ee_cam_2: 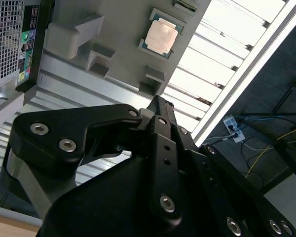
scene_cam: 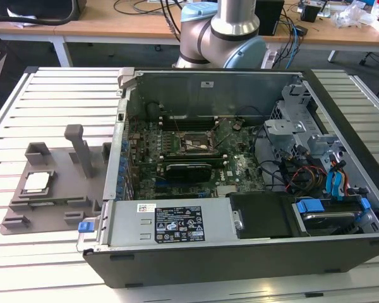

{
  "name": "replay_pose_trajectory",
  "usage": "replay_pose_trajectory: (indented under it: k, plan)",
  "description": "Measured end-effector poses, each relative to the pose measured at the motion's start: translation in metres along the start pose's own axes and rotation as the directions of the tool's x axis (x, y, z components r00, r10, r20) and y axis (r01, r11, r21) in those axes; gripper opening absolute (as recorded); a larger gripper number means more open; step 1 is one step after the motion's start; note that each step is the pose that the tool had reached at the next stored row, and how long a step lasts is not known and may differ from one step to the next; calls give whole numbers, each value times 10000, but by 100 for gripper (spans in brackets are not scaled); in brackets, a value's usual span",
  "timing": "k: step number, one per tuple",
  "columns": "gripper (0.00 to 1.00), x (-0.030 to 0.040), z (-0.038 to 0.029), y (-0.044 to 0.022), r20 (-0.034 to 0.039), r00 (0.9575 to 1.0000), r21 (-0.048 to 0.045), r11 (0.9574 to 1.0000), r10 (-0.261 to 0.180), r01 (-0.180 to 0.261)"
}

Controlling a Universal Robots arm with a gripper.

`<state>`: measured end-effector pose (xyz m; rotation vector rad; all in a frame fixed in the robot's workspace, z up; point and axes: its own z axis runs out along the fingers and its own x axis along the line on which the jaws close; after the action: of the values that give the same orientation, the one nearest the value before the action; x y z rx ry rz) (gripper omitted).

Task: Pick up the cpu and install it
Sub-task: 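Pick up the cpu and move it towards the insertion slot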

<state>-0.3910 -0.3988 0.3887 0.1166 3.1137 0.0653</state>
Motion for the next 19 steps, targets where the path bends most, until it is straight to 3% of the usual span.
replay_pose_trajectory:
  k: [7, 8, 9, 11, 12, 14, 16, 17, 19]
  plan:
    - [11, -4, 0, 0, 0, 10000, 0, 10000, 0, 0]
    - [17, -4, 0, 0, 0, 10000, 0, 10000, 0, 0]
    - [36, -6, 0, 0, 0, 10000, 0, 10000, 0, 0]
    - [48, -7, 0, 0, 0, 10000, 0, 10000, 0, 0]
    - [60, -8, 0, 0, 0, 10000, 0, 10000, -1, 1]
    - [60, -10, 1, 1, 2, 10000, 13, 10000, -6, 6]
    - [60, -9, 0, 0, -6, 9994, 128, 9994, -332, 332]
    - [60, -9, 0, 0, -14, 9985, 125, 9984, -543, 543]
    - [60, -9, 8, 1, -13, 9985, 122, 9984, -546, 547]
